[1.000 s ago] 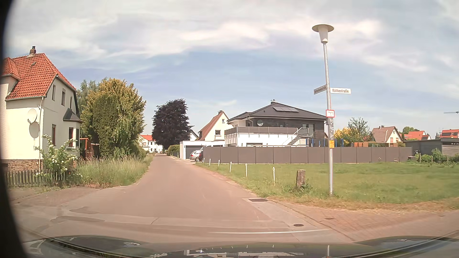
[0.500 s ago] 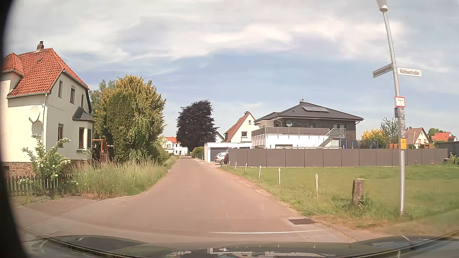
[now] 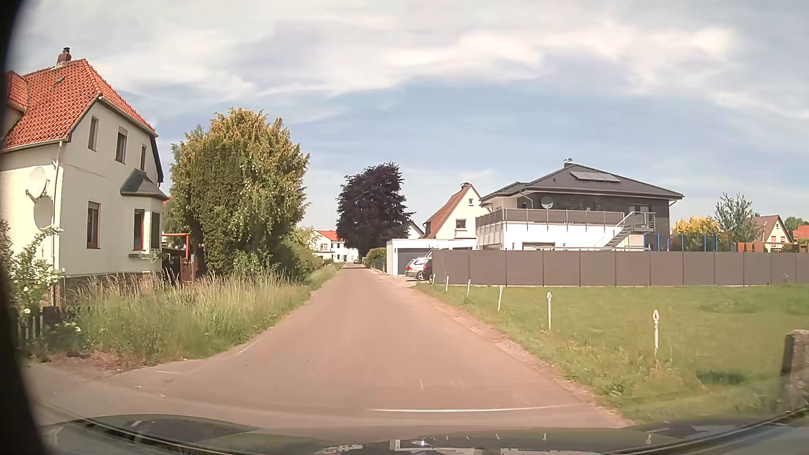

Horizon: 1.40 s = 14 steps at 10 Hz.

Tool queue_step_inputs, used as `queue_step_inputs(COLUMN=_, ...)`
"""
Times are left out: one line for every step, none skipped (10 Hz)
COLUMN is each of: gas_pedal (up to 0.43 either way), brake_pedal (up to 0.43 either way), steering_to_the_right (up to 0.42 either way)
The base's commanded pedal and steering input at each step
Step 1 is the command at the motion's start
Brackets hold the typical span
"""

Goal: Follow the waypoints while adhering to traffic rules and regulations

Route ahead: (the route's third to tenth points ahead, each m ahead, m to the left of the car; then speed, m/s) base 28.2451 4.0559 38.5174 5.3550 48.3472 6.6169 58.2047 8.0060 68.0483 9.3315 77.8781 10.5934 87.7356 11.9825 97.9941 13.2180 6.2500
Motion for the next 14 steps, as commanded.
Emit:
queue_step_inputs(gas_pedal=0.311, brake_pedal=0.0, steering_to_the_right=-0.056)
queue_step_inputs(gas_pedal=0.287, brake_pedal=0.0, steering_to_the_right=-0.053)
queue_step_inputs(gas_pedal=0.26, brake_pedal=0.0, steering_to_the_right=-0.051)
queue_step_inputs(gas_pedal=0.26, brake_pedal=0.0, steering_to_the_right=-0.049)
queue_step_inputs(gas_pedal=0.26, brake_pedal=0.0, steering_to_the_right=-0.047)
queue_step_inputs(gas_pedal=0.26, brake_pedal=0.0, steering_to_the_right=-0.044)
queue_step_inputs(gas_pedal=0.26, brake_pedal=0.0, steering_to_the_right=-0.04)
queue_step_inputs(gas_pedal=0.26, brake_pedal=0.0, steering_to_the_right=-0.037)
queue_step_inputs(gas_pedal=0.26, brake_pedal=0.0, steering_to_the_right=-0.037)
queue_step_inputs(gas_pedal=0.26, brake_pedal=0.0, steering_to_the_right=-0.037)
queue_step_inputs(gas_pedal=0.26, brake_pedal=0.0, steering_to_the_right=-0.032)
queue_step_inputs(gas_pedal=0.248, brake_pedal=0.0, steering_to_the_right=-0.025)
queue_step_inputs(gas_pedal=0.248, brake_pedal=0.0, steering_to_the_right=-0.02)
queue_step_inputs(gas_pedal=0.228, brake_pedal=0.0, steering_to_the_right=-0.018)
